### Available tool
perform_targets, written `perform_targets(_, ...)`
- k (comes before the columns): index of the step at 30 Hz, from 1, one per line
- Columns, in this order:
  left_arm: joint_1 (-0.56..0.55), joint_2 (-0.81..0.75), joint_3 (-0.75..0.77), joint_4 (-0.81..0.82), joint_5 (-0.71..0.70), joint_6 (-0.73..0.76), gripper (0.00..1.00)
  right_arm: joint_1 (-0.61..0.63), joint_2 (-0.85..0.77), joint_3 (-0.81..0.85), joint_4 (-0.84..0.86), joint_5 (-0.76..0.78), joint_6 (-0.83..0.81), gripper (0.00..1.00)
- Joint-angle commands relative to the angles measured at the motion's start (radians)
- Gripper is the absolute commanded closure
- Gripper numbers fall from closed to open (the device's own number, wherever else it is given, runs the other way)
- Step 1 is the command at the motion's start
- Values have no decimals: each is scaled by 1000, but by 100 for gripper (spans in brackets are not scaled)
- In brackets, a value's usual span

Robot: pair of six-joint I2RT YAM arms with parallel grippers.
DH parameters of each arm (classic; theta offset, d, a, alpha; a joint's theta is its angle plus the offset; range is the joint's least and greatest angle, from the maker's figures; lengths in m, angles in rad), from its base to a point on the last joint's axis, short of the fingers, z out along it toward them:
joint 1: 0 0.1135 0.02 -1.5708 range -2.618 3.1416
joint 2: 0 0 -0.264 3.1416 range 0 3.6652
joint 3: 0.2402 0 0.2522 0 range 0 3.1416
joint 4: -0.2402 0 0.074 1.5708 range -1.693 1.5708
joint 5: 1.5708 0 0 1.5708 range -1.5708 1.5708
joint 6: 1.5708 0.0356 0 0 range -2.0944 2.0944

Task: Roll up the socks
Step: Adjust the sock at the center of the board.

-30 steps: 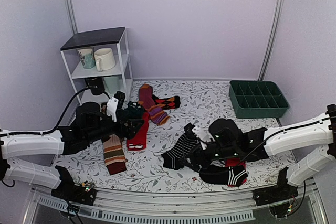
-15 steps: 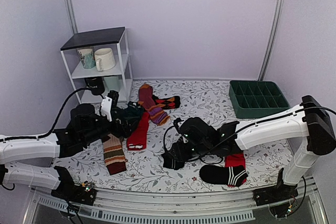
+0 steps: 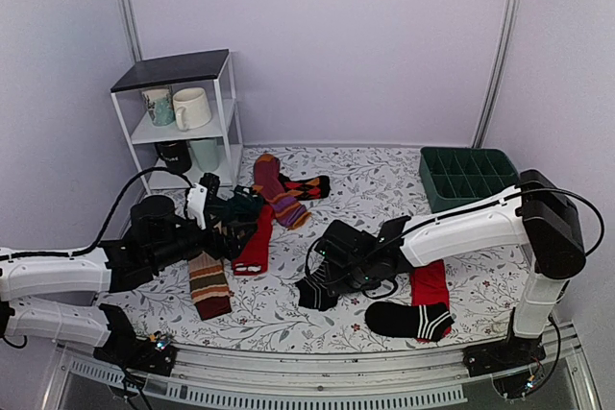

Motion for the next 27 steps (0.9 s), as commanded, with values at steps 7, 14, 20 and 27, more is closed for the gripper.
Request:
perform_targets(7, 4, -4, -10, 30, 26, -3, 4, -71, 111, 50, 17, -80, -198, 37)
perform_targets(14, 5, -24, -25, 41, 23, -7, 4, -94, 123, 48, 54, -114, -508, 38)
perform_targets(20, 4, -57, -48, 66, 26, 0, 1, -102, 143, 83, 147, -104, -722, 37)
perform_targets(27, 5, -61, -39, 34, -3, 3, 1, -115, 37, 21, 226, -195, -778, 36)
